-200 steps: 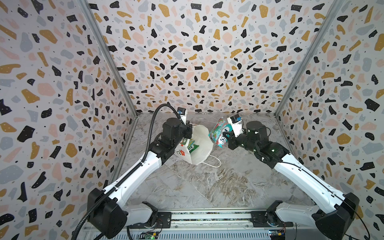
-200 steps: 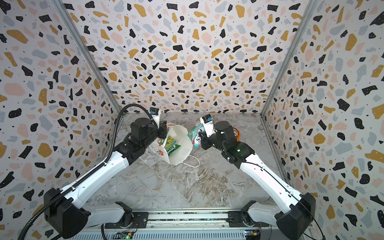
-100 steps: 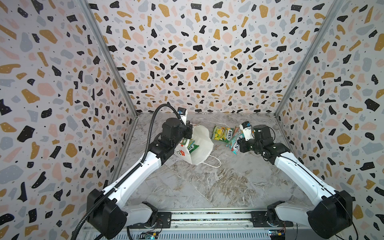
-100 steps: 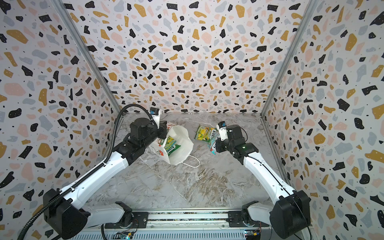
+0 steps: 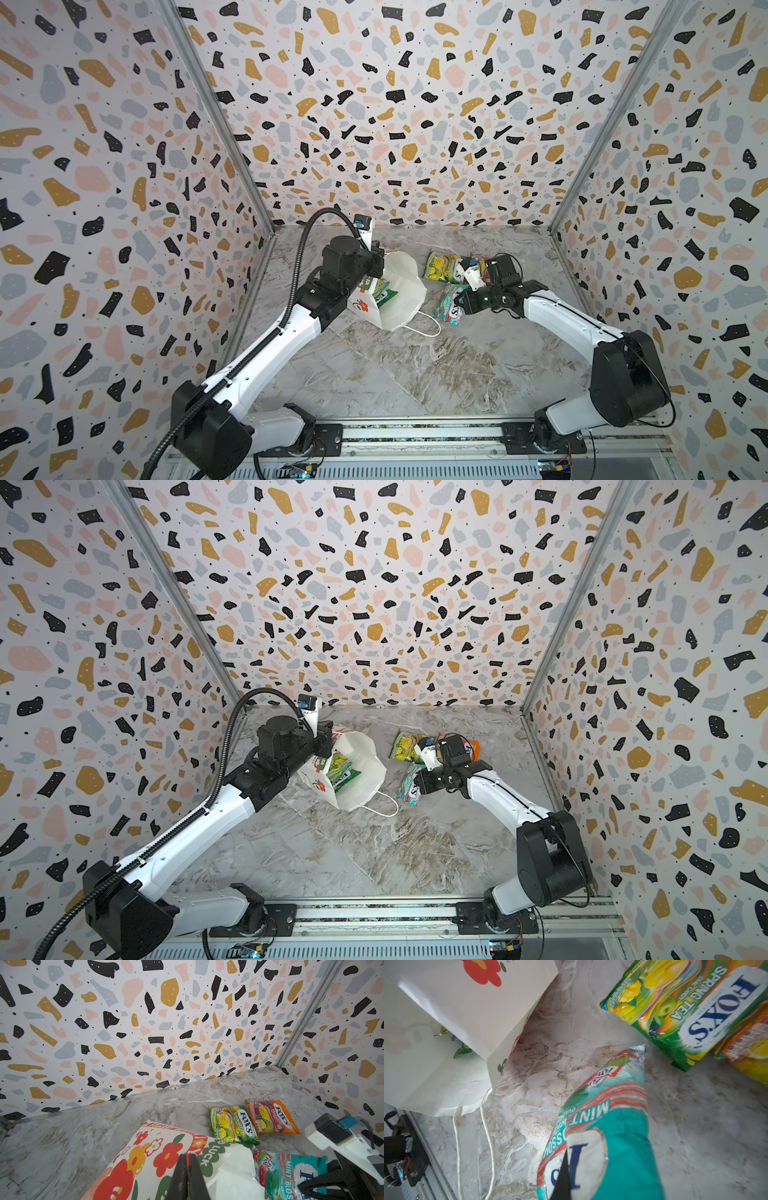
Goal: Take the snacks out of the paper bag
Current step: 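Lower the teal packet onto the table beside the green packet, release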
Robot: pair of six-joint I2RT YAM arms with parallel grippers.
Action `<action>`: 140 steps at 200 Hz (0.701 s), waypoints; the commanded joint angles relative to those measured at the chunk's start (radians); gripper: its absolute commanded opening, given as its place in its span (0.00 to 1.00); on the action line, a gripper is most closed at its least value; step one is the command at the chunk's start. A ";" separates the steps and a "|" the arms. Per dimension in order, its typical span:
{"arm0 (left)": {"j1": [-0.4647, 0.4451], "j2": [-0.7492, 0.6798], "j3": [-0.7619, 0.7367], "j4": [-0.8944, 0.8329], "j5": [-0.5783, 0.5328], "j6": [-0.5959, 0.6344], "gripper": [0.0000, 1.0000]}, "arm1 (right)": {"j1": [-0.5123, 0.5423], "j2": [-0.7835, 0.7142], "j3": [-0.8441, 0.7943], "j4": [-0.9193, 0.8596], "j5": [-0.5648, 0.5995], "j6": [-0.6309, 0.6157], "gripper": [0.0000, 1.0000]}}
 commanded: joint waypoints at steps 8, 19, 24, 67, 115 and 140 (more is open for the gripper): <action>0.000 -0.025 -0.008 0.035 -0.023 0.017 0.00 | 0.012 0.018 0.043 0.063 -0.097 -0.001 0.00; -0.001 -0.024 -0.009 0.035 -0.024 0.017 0.00 | 0.015 0.036 0.047 0.067 -0.118 0.000 0.00; 0.000 -0.025 -0.008 0.036 -0.024 0.017 0.00 | 0.016 0.043 0.049 0.069 -0.124 0.000 0.00; 0.000 -0.024 -0.009 0.035 -0.025 0.017 0.00 | 0.026 0.111 0.066 0.092 -0.158 -0.003 0.00; 0.000 -0.023 -0.009 0.036 -0.025 0.018 0.00 | 0.024 0.217 0.142 0.055 -0.074 -0.059 0.00; 0.000 -0.023 -0.009 0.036 -0.025 0.018 0.00 | 0.024 0.280 0.195 0.010 -0.026 -0.090 0.00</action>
